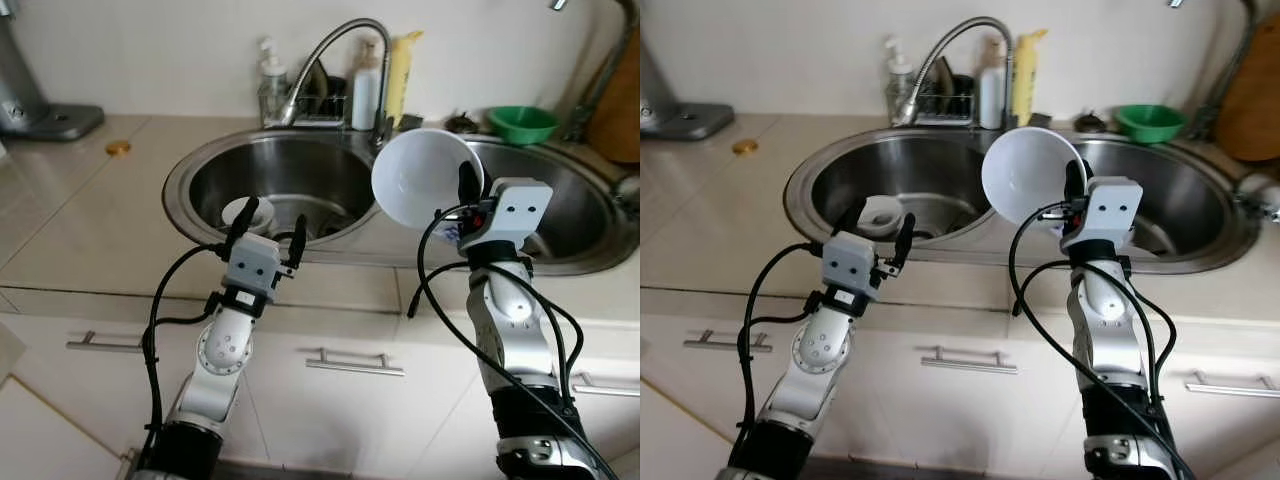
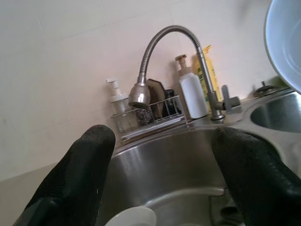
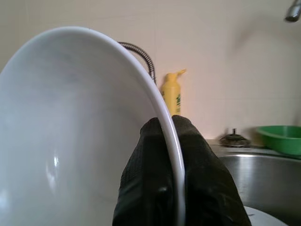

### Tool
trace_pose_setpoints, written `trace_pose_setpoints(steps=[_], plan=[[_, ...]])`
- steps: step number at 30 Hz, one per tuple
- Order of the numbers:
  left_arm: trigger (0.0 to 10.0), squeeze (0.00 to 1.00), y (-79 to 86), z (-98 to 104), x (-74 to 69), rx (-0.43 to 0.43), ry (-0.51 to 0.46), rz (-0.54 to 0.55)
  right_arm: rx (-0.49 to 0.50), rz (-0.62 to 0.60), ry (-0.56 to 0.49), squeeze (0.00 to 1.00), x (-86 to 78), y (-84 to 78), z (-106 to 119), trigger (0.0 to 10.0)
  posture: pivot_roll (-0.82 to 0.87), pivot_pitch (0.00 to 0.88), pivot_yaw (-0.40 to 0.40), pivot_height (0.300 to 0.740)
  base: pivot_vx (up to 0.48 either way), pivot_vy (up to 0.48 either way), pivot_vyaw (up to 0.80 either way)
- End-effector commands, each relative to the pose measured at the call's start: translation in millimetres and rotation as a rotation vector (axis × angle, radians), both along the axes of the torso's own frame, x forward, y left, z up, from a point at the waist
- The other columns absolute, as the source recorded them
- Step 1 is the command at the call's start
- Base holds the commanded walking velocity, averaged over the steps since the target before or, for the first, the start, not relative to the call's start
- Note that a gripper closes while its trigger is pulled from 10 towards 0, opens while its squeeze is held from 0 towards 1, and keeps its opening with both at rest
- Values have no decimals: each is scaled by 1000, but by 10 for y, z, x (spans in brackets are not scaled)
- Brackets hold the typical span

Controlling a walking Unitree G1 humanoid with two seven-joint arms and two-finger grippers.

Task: Kitchen organization

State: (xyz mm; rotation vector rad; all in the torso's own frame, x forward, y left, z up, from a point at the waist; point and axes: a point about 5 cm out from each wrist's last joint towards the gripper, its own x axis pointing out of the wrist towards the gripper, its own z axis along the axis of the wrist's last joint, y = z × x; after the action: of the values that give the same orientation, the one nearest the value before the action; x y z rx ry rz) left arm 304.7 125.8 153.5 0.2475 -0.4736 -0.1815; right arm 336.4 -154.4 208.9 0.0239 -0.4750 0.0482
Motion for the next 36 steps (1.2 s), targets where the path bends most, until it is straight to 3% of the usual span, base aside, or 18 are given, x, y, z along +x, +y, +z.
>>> trace_pose_setpoints(steps=[1,11,15,19,26,27,31,32,33,34,35,36], plan=[[10000,0,-83,54,-5,-5,-21,-28,0,-40,5,0,11,-118,12,0,47,0,26,740,0,0,0],[10000,0,-87,49,-1,-5,-17,-29,14,-63,19,0,23,-162,-5,0,46,0,27,740,0,0,0],[10000,0,-89,50,1,-5,-16,-29,-20,-105,71,0,71,-221,-58,0,47,0,26,740,0,0,0],[10000,0,-96,52,1,-4,-17,-32,-40,-167,127,0,142,-356,-99,0,47,0,27,740,0,0,0],[10000,0,-105,40,4,0,-11,-38,-59,-358,221,0,307,-795,-54,0,48,0,26,740,0,0,0],[10000,0,-105,40,4,0,-11,-38,-59,-358,221,0,307,-795,-54,0,48,0,26,740,0,0,0],[10000,0,-112,38,4,-1,-9,-38,-205,-482,268,0,357,-1007,-32,0,51,0,24,740,0,0,0],[10000,0,-112,38,4,-1,-9,-38,-205,-482,268,0,357,-1007,-32,0,51,0,24,740,0,0,0],[10000,0,-115,35,1,0,-8,-39,-336,-465,291,0,395,-996,-42,0,53,0,24,740,0,0,0],[10000,0,-115,35,1,0,-8,-39,-336,-465,291,0,395,-996,-42,0,53,0,24,740,0,0,0],[10000,0,-114,32,-2,1,-6,-40,-474,-385,343,0,438,-916,-108,0,53,0,24,740,0,0,0],[10000,0,-114,32,-2,1,-6,-40,-474,-385,343,0,438,-916,-108,0,53,0,24,740,0,0,0]])
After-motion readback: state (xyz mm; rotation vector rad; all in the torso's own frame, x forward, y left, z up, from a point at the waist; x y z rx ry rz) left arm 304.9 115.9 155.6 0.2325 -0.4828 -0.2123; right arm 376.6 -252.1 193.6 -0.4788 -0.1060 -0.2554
